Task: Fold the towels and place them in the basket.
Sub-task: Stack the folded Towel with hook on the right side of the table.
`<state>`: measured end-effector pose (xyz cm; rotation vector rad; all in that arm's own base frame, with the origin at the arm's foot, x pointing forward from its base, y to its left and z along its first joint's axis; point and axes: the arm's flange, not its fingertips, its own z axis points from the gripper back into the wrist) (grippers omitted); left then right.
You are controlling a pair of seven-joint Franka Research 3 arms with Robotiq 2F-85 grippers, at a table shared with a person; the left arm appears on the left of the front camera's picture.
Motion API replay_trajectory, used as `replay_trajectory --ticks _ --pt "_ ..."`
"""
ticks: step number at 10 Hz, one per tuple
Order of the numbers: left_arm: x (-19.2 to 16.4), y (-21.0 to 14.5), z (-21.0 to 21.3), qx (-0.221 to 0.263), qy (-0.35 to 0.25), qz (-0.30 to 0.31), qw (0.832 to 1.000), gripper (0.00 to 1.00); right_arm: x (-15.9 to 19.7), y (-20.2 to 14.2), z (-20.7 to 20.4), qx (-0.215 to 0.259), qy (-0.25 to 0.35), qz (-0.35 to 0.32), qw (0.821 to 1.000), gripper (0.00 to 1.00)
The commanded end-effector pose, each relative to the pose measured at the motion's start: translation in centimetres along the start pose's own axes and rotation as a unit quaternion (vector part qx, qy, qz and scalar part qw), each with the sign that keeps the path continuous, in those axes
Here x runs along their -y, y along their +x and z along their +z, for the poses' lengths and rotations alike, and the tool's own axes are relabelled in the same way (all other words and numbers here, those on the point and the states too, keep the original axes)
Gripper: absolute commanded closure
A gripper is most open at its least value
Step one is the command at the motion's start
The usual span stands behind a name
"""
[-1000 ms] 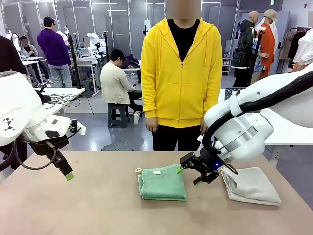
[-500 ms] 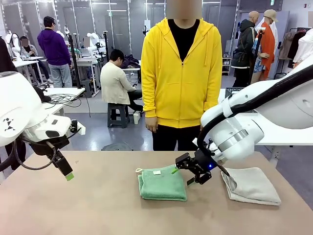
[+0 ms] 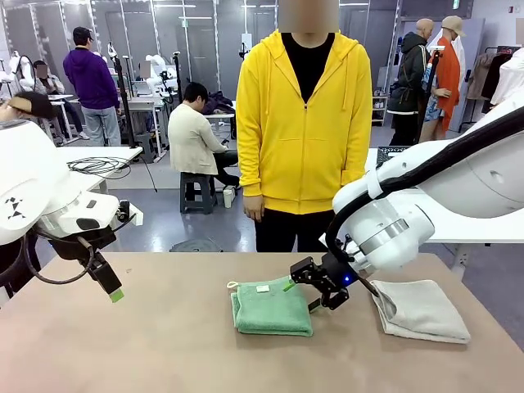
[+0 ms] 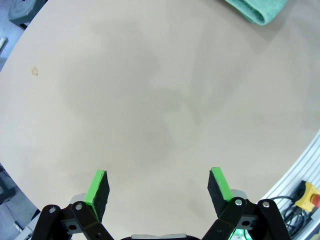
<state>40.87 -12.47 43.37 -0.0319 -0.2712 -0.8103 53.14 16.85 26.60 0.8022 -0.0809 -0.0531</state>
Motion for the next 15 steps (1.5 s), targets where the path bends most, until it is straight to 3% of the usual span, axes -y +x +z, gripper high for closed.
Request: replay_trajectory --ticks 1,2,3,4,6,7,8,9,13,15 --pt "-0.1 0.3 0.0 -0.004 0.009 0.003 1.0 0.0 0.0 0.6 -0.9 0.003 0.023 0.002 1.0 0.08" --pt "-0.1 0.3 0.0 -0.004 0.009 0.003 1.0 0.0 -0.3 0.8 -1.2 0.0 0.024 0.003 1.0 0.59" --pt "-0.1 0.3 0.0 -0.004 0.009 0.003 1.0 0.0 -0.5 1.1 -1.4 -0.003 0.021 0.001 1.0 0.68" --pt "-0.1 0.3 0.0 -0.004 0.009 0.003 1.0 0.0 -0.6 1.2 -1.7 -0.006 0.02 0.001 1.0 1.0" --pt "-0.1 0.3 0.0 -0.004 0.009 0.003 1.0 0.0 -0.4 1.2 -1.9 -0.006 0.021 -0.003 1.0 1.0" --pt "-0.1 0.3 0.0 -0.004 0.009 0.003 1.0 0.0 -0.4 1.1 -1.9 -0.004 0.02 -0.004 1.0 0.88" --pt "-0.1 0.3 0.0 -0.004 0.009 0.003 1.0 0.0 -0.6 0.9 -2.0 -0.003 0.019 -0.003 1.0 0.98" --pt "-0.1 0.3 0.0 -0.004 0.009 0.003 1.0 0.0 -0.8 0.6 -1.9 0.001 0.016 -0.003 1.0 1.0" --pt "-0.1 0.3 0.0 -0.004 0.009 0.003 1.0 0.0 -2.1 -0.8 -2.2 0.018 -0.001 -0.016 1.0 1.0" --pt "-0.1 0.3 0.0 -0.004 0.009 0.003 1.0 0.0 -1.2 0.4 -1.9 -0.002 0.009 0.002 1.0 1.0"
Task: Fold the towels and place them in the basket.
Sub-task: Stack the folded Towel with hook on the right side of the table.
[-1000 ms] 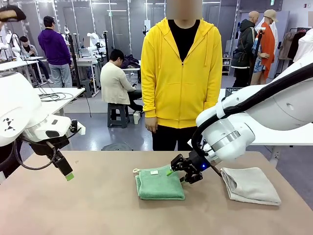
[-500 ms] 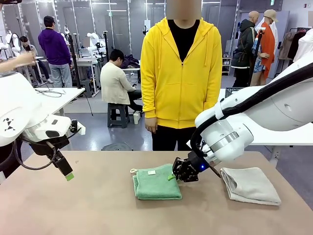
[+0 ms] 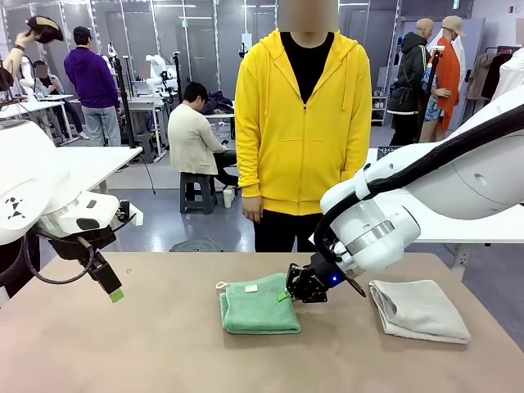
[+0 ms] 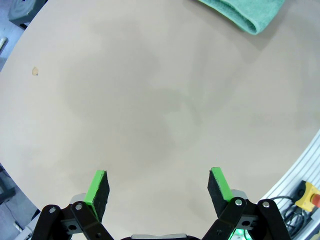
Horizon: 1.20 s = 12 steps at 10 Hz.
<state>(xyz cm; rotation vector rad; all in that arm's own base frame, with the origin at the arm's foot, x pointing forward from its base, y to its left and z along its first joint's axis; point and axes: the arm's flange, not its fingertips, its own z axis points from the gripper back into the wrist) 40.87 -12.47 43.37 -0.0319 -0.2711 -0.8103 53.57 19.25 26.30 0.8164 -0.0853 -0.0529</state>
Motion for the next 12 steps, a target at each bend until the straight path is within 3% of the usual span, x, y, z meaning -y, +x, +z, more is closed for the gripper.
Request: replay_trajectory --ticks 1,5,6,12 --pt "-0.1 0.3 0.0 -0.004 0.009 0.003 1.0 0.0 0.2 0.2 0.1 -0.004 0.002 0.002 1.0 1.0" --pt "-0.1 0.3 0.0 -0.004 0.009 0.003 1.0 0.0 0.2 0.2 0.1 -0.004 0.002 0.002 1.0 1.0" --pt "-0.1 0.3 0.0 -0.004 0.009 0.003 1.0 0.0 0.1 0.1 0.1 -0.001 0.001 -0.001 1.0 0.93" --pt "-0.1 0.3 0.0 -0.004 0.009 0.003 1.0 0.0 1.1 0.2 15.1 0.028 -0.027 0.02 0.999 0.93"
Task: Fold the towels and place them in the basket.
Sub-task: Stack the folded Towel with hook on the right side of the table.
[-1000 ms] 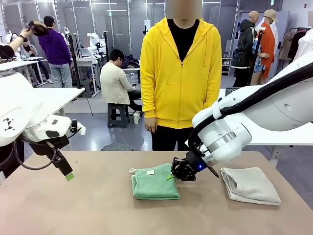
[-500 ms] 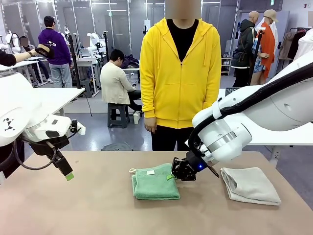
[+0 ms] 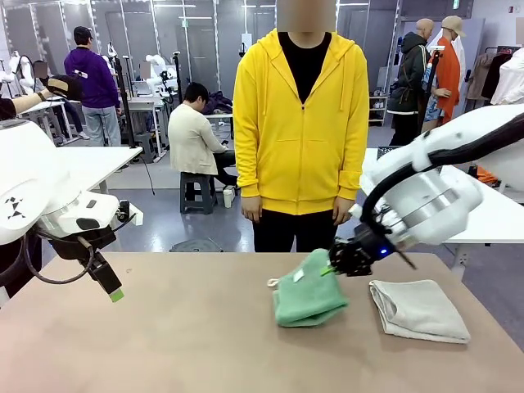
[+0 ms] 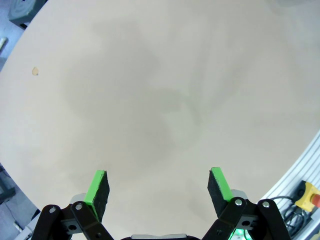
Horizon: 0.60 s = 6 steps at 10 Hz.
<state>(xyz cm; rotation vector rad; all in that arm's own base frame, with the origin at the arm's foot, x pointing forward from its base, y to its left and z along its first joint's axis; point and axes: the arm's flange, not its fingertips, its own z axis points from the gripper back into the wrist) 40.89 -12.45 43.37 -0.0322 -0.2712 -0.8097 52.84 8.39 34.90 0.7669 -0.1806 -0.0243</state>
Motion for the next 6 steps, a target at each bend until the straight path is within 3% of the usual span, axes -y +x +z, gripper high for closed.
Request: replay_trajectory --ticks 1,4,6 --pt "-0.1 0.3 0.0 -0.004 0.009 0.003 1.0 0.0 0.5 0.0 3.6 -0.01 -0.012 -0.009 1.0 0.93" --pt "-0.1 0.3 0.0 -0.004 0.009 0.003 1.0 0.0 0.9 1.0 8.4 -0.027 -0.051 0.018 0.998 0.93" --pt "-0.1 0.3 0.0 -0.004 0.009 0.003 1.0 0.0 1.1 1.4 11.3 -0.028 -0.021 0.018 0.999 0.93"
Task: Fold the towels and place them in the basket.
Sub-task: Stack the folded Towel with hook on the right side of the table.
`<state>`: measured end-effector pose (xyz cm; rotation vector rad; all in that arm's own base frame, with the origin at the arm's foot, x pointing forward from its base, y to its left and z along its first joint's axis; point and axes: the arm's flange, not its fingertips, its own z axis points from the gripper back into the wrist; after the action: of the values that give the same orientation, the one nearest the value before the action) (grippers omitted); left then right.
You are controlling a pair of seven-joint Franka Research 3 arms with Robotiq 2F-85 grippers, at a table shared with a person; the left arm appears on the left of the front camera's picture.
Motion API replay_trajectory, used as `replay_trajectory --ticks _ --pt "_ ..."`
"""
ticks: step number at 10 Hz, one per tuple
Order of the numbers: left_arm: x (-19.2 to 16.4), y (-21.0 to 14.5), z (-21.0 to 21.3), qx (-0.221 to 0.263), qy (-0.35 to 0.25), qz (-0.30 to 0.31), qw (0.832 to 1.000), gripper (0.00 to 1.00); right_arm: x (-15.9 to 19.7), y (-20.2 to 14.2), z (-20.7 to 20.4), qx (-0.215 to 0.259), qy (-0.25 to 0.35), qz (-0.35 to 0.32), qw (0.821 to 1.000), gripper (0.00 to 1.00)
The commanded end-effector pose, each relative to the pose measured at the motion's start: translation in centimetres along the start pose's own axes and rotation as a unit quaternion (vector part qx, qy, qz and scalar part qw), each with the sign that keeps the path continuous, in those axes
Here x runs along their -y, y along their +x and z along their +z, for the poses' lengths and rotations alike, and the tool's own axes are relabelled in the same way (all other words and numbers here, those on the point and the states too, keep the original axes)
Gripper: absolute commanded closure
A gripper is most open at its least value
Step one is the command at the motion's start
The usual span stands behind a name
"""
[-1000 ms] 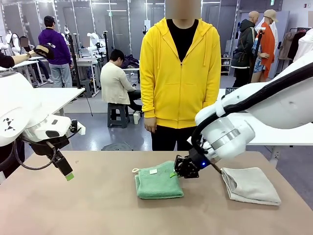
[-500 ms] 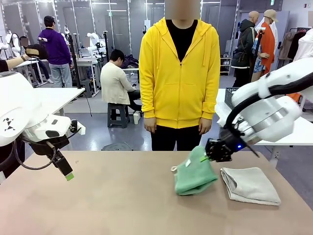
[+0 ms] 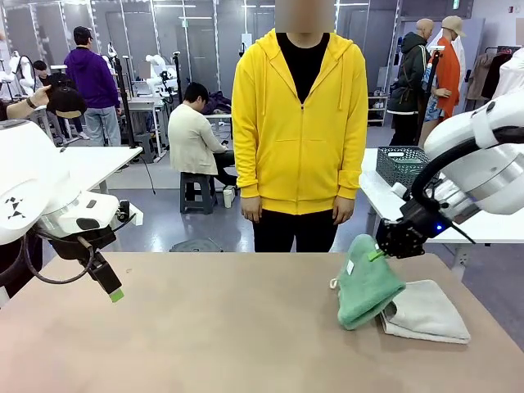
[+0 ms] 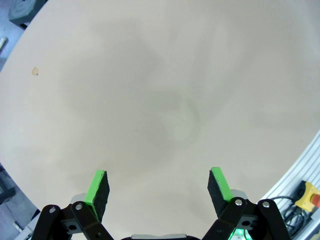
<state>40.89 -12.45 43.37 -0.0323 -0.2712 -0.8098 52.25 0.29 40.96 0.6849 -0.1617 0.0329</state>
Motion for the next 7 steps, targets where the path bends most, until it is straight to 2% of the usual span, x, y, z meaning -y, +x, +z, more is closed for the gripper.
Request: replay_trajectory --ticks 1,4,7 --pt "-0.1 0.3 0.0 -0.004 0.009 0.003 1.0 0.0 -0.4 0.3 3.0 -0.005 0.009 0.002 1.0 0.93" --pt "-0.1 0.3 0.0 -0.004 0.009 0.003 1.0 0.0 1.2 0.4 6.3 -0.005 0.014 0.005 1.0 0.93" --pt "-0.1 0.3 0.0 -0.004 0.009 0.003 1.0 0.0 4.7 1.0 6.5 -0.014 0.016 -0.001 1.0 0.93"
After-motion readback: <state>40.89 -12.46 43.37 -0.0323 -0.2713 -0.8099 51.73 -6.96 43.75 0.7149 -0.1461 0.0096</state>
